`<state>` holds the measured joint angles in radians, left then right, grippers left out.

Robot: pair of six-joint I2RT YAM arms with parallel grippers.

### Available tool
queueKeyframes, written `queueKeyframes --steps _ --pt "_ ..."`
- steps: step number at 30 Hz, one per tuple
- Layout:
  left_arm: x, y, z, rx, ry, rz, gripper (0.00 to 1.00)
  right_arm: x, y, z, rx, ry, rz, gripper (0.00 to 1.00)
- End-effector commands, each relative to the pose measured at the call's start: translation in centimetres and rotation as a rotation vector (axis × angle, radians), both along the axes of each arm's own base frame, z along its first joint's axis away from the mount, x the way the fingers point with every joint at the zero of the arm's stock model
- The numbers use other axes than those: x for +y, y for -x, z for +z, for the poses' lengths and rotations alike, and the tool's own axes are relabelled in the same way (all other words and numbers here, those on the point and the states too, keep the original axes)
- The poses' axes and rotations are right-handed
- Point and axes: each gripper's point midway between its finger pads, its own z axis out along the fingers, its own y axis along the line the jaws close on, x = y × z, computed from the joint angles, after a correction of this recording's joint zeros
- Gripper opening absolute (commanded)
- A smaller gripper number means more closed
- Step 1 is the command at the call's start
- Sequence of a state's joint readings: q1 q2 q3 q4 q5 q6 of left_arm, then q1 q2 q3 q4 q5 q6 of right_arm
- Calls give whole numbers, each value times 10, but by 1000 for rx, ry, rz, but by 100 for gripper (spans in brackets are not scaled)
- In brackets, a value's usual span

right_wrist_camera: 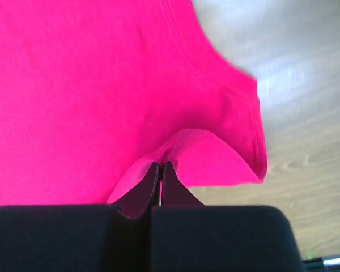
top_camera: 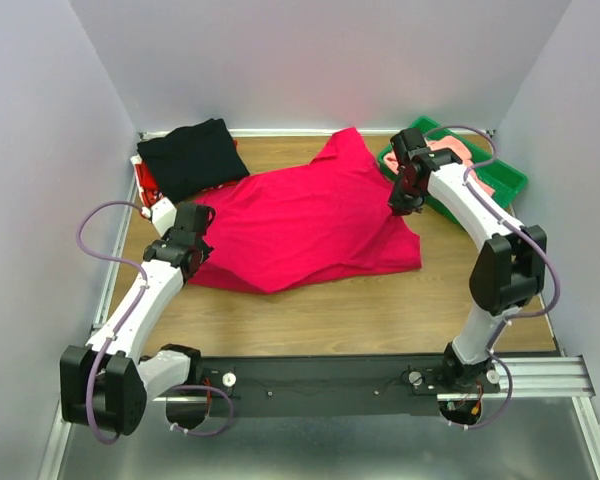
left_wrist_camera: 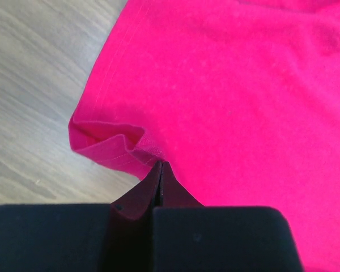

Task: Fold and stack the t-shirts
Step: Fold the tshirt

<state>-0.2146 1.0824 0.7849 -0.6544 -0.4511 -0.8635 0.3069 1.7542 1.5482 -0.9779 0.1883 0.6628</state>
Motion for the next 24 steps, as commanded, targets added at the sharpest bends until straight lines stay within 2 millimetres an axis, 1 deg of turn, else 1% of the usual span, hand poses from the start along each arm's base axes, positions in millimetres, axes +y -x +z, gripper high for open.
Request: queueKeyframes --steps 1,2,3,4,5,7,8,10,11,12,13,15,19,24 --pt "2 -27 22 -101 13 14 0 -4 -32 2 -54 81 21 0" --pt "5 -29 22 -107 11 26 0 -4 -38 6 -69 86 21 0" --pt "6 -30 24 -116 12 35 0 -4 -42 6 -71 93 25 0" --pt "9 -33 25 -132 17 52 0 -5 -46 1 -63 108 28 0" --pt "11 -34 25 -138 20 64 0 -5 -53 6 -81 111 28 0" --pt "15 -36 24 -146 22 80 0 -5 -60 5 -87 129 33 0" --pt "19 -36 22 -143 18 94 0 -5 -63 1 -80 138 33 0" --pt "24 -36 18 -134 16 114 0 -5 -74 7 -104 144 37 1" --pt "27 -36 17 -133 15 127 0 -3 -76 3 -97 149 41 0" --pt "28 -36 17 -136 14 128 0 -3 -79 2 -99 151 42 0" --pt "29 -39 17 -147 17 129 0 -2 -84 7 -114 152 46 0" --pt "31 -41 13 -147 21 130 0 -1 -92 5 -118 161 51 0" --pt "35 -44 10 -138 16 140 0 -2 -99 7 -131 173 47 0" --pt "40 -43 6 -136 6 156 0 -8 -101 10 -139 202 48 0"
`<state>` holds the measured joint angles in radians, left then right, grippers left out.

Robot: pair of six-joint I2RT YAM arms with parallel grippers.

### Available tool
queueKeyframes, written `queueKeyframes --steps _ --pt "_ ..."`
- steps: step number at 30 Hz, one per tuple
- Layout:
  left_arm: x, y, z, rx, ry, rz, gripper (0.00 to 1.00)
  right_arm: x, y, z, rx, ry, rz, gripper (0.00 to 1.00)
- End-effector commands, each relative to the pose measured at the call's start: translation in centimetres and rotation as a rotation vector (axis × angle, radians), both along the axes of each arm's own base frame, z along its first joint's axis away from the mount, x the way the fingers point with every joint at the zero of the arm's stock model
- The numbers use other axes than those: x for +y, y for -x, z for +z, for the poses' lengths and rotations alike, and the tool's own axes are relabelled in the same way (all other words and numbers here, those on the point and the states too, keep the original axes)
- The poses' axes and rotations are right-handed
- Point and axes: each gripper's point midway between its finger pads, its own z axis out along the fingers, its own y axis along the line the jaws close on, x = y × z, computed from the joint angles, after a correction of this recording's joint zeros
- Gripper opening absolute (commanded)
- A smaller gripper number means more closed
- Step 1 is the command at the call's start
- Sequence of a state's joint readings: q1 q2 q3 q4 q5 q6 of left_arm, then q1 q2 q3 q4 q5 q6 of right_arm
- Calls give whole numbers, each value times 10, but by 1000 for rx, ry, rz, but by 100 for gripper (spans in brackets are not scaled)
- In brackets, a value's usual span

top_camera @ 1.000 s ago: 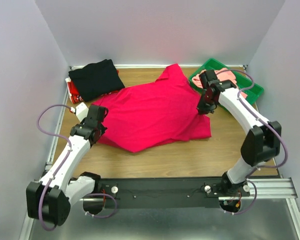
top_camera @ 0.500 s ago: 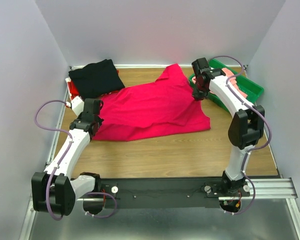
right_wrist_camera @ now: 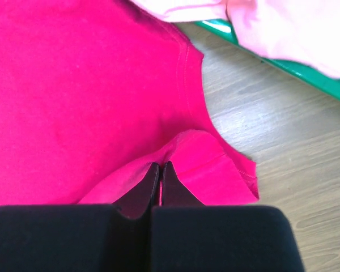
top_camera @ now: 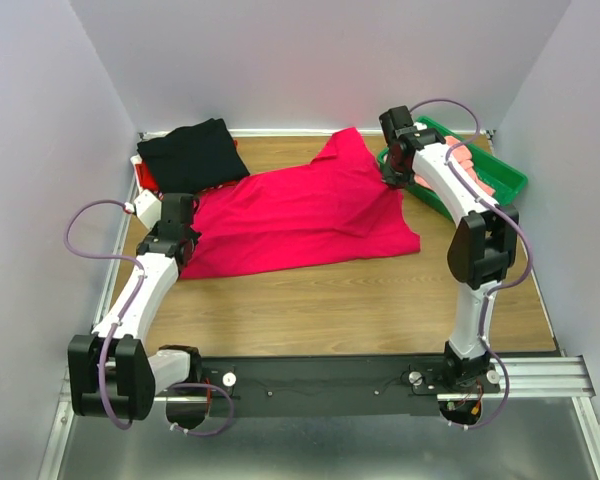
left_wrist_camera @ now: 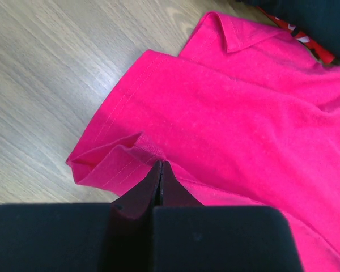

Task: Fold and stack the t-shirts
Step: Fold the tshirt

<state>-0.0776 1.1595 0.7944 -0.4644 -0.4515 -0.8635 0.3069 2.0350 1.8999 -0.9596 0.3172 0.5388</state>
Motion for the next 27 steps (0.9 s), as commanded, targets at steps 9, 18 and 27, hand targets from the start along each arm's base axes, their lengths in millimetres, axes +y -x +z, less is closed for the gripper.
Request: queueKeyframes --steps 9,18,27 --pt "17 -11 -24 32 -31 29 0 2 -32 -10 -24 38 10 0" --pt "36 -36 -16 44 -83 14 87 25 -63 -22 -33 -16 99 63" --pt "15 -67 -1 16 -97 -168 89 43 1 -57 121 -145 245 66"
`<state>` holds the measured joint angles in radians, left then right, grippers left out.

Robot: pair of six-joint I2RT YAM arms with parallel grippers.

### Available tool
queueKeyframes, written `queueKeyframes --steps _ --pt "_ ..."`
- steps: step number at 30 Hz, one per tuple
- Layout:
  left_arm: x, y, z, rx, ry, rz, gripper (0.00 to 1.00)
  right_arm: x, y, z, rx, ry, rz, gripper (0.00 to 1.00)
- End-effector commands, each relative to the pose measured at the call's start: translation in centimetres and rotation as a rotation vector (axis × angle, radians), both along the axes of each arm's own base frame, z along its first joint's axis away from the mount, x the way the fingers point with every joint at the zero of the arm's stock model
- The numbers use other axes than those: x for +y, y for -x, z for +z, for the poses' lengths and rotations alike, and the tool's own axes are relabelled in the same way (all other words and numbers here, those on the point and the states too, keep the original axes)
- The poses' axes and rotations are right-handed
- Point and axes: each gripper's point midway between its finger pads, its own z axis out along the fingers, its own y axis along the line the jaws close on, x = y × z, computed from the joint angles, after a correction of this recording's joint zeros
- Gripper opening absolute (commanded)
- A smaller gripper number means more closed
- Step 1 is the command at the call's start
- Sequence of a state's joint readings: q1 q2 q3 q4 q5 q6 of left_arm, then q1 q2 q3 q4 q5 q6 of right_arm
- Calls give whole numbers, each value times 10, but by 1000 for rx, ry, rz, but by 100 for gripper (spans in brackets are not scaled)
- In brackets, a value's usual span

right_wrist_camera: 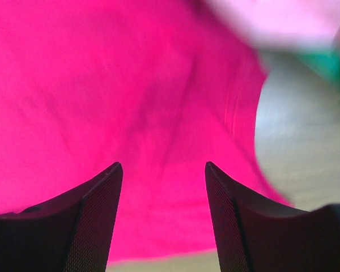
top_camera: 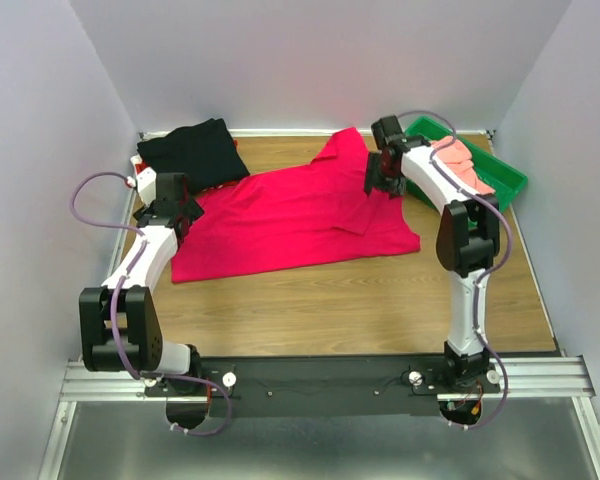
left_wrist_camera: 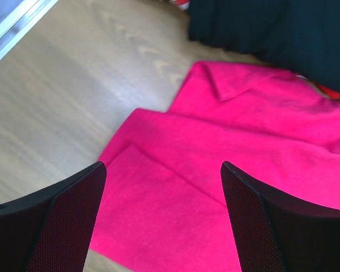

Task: Fold and stack the t-shirts
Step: Fold the tshirt

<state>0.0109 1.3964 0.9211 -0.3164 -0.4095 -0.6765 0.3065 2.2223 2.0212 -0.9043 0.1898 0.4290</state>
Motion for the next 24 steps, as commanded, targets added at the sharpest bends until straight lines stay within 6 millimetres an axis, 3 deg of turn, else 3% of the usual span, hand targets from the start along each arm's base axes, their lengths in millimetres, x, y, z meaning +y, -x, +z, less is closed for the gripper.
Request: queueKeyframes --steps 1,4,10,24 --pt "-19 -14 3 -25 17 -144 89 25 47 -17 106 -158 140 65" --pt "-31 -17 4 -70 53 -207 89 43 74 -26 150 -279 199 62" --pt "-53 -6 -6 -102 122 -310 88 46 97 -42 206 -317 203 57" --pt "-62 16 -11 -115 160 -338 86 49 90 -54 200 -313 219 49"
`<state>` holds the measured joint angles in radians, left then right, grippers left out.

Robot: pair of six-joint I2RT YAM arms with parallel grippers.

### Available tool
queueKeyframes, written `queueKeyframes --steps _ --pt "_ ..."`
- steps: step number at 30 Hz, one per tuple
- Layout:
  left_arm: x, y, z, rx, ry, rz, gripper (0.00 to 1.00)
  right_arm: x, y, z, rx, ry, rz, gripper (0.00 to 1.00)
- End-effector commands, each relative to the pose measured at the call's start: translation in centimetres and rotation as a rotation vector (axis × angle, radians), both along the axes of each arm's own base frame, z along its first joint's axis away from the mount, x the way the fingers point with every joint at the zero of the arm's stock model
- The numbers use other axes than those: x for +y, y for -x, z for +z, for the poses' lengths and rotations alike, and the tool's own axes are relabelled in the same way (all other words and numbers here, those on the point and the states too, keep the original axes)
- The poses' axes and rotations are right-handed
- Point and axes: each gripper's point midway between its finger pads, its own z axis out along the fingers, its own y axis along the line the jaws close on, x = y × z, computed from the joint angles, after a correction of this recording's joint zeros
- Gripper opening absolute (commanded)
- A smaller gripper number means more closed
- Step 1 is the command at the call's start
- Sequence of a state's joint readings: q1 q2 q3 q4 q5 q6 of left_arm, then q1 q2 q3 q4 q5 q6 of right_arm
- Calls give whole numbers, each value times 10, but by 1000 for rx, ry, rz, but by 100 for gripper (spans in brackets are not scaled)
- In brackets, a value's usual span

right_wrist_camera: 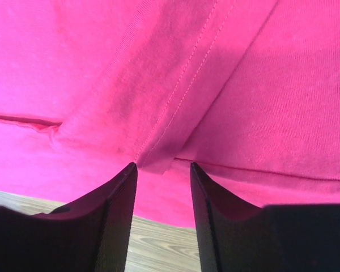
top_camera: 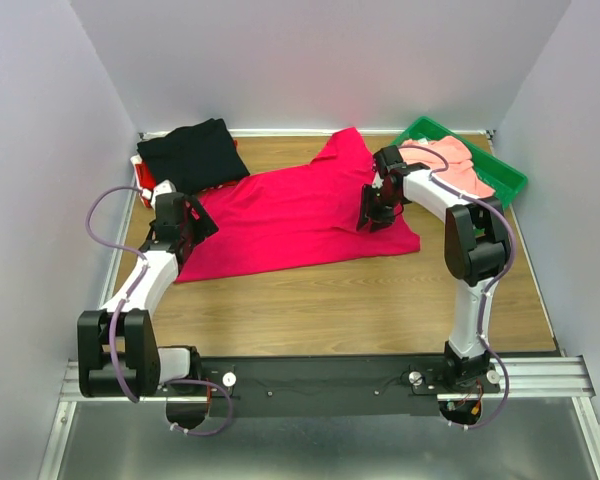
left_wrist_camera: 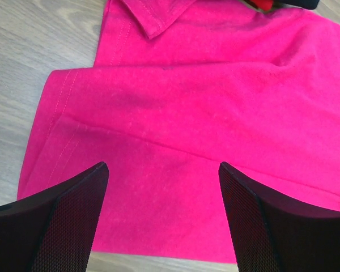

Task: Fold and stack the t-shirts
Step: Fold the tshirt

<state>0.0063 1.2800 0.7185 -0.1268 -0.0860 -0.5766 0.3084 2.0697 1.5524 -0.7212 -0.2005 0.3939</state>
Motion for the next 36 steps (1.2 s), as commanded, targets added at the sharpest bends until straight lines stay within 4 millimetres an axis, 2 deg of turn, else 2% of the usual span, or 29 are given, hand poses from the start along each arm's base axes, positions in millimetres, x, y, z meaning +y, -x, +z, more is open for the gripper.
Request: queueKeyframes --steps 1,12,19,21,27,30,33,36 --pt "-7 4 8 -41 21 -29 86 8 -5 4 -29 -30 26 48" --pt "-8 16 -1 -25 33 -24 85 19 -11 2 -38 -56 35 42" --pt "-8 18 -1 -25 31 -24 85 17 -2 -10 -10 -33 29 41" --pt "-7 19 -1 -25 29 -22 85 16 -1 -7 -14 -32 27 40" --pt "-7 21 -3 -24 29 -22 85 15 3 -12 3 -26 22 29" --pt "-7 22 -5 -17 26 -23 85 16 3 -11 4 -32 19 15" --pt "-7 23 -4 -22 28 -20 85 18 2 -11 3 -34 21 10" --pt "-7 24 -4 -22 28 -18 85 19 -1 -9 -6 -36 24 0"
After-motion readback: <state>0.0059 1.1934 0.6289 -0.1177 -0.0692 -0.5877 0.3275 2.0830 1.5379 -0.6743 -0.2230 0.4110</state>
